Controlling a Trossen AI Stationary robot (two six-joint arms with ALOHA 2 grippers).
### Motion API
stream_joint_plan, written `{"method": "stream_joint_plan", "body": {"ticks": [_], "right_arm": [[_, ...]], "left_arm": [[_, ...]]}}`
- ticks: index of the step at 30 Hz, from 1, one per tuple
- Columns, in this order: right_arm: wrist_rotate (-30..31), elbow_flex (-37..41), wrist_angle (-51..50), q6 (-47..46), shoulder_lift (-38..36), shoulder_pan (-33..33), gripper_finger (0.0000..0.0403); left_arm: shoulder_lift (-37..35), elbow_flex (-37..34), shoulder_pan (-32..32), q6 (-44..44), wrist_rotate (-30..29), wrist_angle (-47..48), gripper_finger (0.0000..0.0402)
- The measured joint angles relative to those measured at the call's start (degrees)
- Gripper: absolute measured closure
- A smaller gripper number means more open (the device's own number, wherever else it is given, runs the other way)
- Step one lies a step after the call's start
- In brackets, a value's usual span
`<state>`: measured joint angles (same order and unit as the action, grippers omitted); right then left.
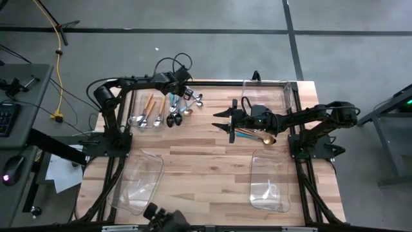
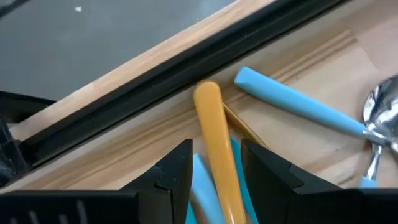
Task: Sort silverware by color (type)
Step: Put the yellow spoon into the top left transparent bin
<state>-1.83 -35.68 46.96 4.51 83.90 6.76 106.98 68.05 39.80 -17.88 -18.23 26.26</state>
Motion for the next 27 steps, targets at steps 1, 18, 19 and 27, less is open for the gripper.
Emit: {"method": "stream_joint_plan", "body": {"ticks": [1,18,19,27], "right_arm": [[0.00,0.00,0.02,0.03,0.00,0.00,0.0235],[-0.04,0.00,0.02,0.03,0.00,0.00,0.0235],[-0.04,0.00,0.02,0.03,0.00,0.01,0.0235],[-0.09,0.00,-0.41,0.03,0.00,0.00,0.0235]], "left_arm": [[0.00,0.00,0.23,-0.03,0.23,-0.03,0.0275],[1.96,0.08,1.06,2.22,0.96,-1.29,0.0275],[2.38,0.11,0.91,3.08,-0.25,-1.52,0.0275],[2.84,-0.02,-0.73,8.53,-1.11,-6.17,0.0275]]}}
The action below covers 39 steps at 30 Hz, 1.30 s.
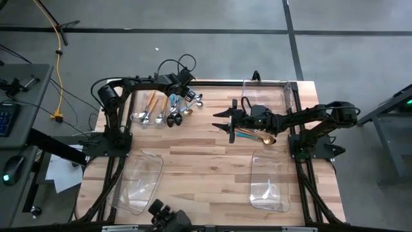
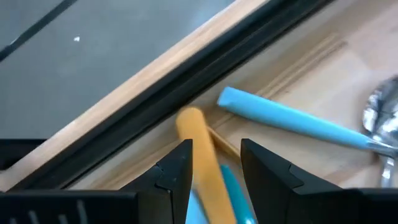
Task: Sort silverware by color (type)
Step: Put the yellow spoon into the top left transparent bin
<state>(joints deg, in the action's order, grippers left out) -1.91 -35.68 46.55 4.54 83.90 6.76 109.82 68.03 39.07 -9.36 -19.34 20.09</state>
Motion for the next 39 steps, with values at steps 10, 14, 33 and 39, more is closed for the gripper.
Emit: {"method": "stream_joint_plan", "body": {"ticks": [10,14,33,39], "right_arm": [[0.00,0.00,-0.46,0.00,0.00,0.00,0.0235],[0.00,0.00,-0.46,0.00,0.00,0.01,0.0235],[0.02,0.00,-0.44,-0.02,0.00,0.00,0.0235],[0.00,0.00,-0.44,-0.02,0.00,0.00,0.0235]], "left_arm": [[-2.12,0.02,-0.84,7.05,0.45,-2.75,0.0275],[-2.01,-0.02,-0.43,14.11,7.29,-3.89,0.0275],[-2.01,-0.02,5.62,13.92,23.46,-1.14,0.0275],[-2.01,-0.02,5.56,14.02,18.00,4.05,0.0275]]}}
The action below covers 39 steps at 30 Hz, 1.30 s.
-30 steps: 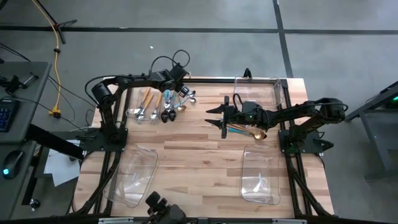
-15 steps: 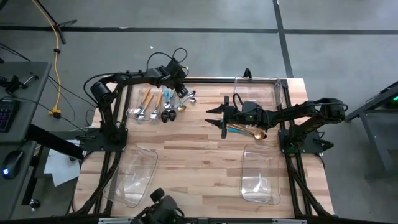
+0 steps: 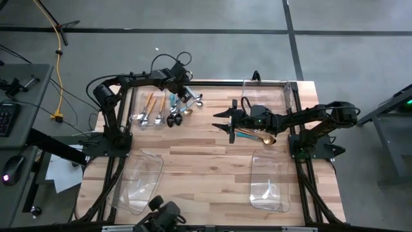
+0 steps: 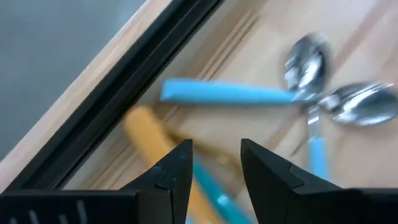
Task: Sort silverware by color (type)
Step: Put the yellow spoon into the top left transparent bin
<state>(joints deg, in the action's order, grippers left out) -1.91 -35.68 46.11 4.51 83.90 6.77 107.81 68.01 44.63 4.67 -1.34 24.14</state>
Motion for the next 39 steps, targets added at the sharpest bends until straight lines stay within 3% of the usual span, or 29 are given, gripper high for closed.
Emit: {"method": "stream_joint_plan", "body": {"ticks": [3,11,17,32,39], "right_arm": [[0.02,0.00,0.00,0.00,0.00,0.01,0.0235],[0.02,0.00,0.37,0.48,0.00,0.01,0.0235],[0.02,0.00,0.37,0.48,0.00,0.00,0.0235],[0.02,0.00,0.28,0.46,0.00,0.00,0.0235],[0.02,0.00,-0.02,0.46,0.00,0.02,0.0235]], "left_arm": [[0.00,0.00,0.04,-0.02,-3.64,2.00,0.0275],[0.00,0.00,-0.44,-1.55,-4.16,0.53,0.0275],[0.00,0.00,-0.44,-5.60,-7.84,-0.02,0.0275],[0.00,0.00,-0.46,-10.16,-8.27,-2.17,0.0274],[0.00,0.00,-0.47,-9.56,-8.27,-1.81,0.0245]]}}
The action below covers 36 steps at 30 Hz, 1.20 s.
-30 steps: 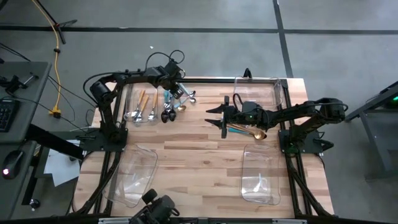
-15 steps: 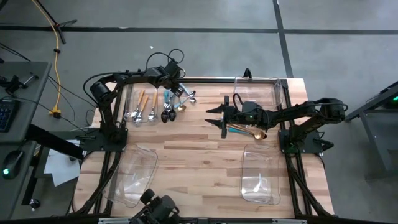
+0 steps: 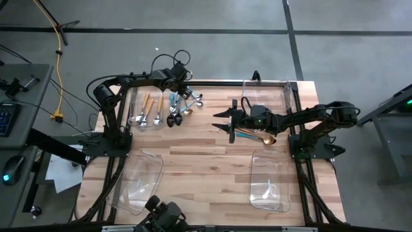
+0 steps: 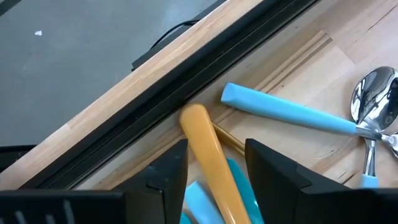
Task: Sort silverware by color (type)
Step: Put the yellow spoon into the top left transparent bin
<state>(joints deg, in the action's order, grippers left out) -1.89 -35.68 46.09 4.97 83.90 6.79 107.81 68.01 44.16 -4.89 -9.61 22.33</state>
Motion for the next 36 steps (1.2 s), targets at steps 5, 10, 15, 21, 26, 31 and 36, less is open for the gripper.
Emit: {"method": "stream_joint_plan", "body": {"ticks": [5,10,15,21,26,31,36], "right_arm": [[0.00,0.00,0.02,0.02,0.00,0.00,0.0235],[0.00,0.00,0.02,0.01,0.00,-0.01,0.0235],[0.00,0.00,0.02,0.01,0.00,-0.02,0.0235],[0.00,0.00,0.00,0.00,0.00,-0.02,0.0235],[0.00,0.00,0.00,0.00,0.00,-0.01,0.0235],[0.00,0.00,-0.02,0.00,0.00,-0.01,0.0235],[0.00,0.00,-0.04,0.00,0.00,0.00,0.0235]], "left_arm": [[0.00,0.00,0.00,0.52,0.00,0.43,0.0213],[0.00,0.00,0.00,1.59,0.00,0.54,0.0207],[0.00,0.00,0.00,0.62,0.00,0.48,0.0206],[0.24,0.00,0.00,-2.57,0.35,-0.58,0.0206],[2.63,0.00,0.02,-2.97,1.79,-0.61,0.0206],[4.00,0.02,0.04,-2.53,0.36,-2.10,0.0206],[3.98,0.02,0.07,-2.53,-0.09,-2.40,0.0206]]}}
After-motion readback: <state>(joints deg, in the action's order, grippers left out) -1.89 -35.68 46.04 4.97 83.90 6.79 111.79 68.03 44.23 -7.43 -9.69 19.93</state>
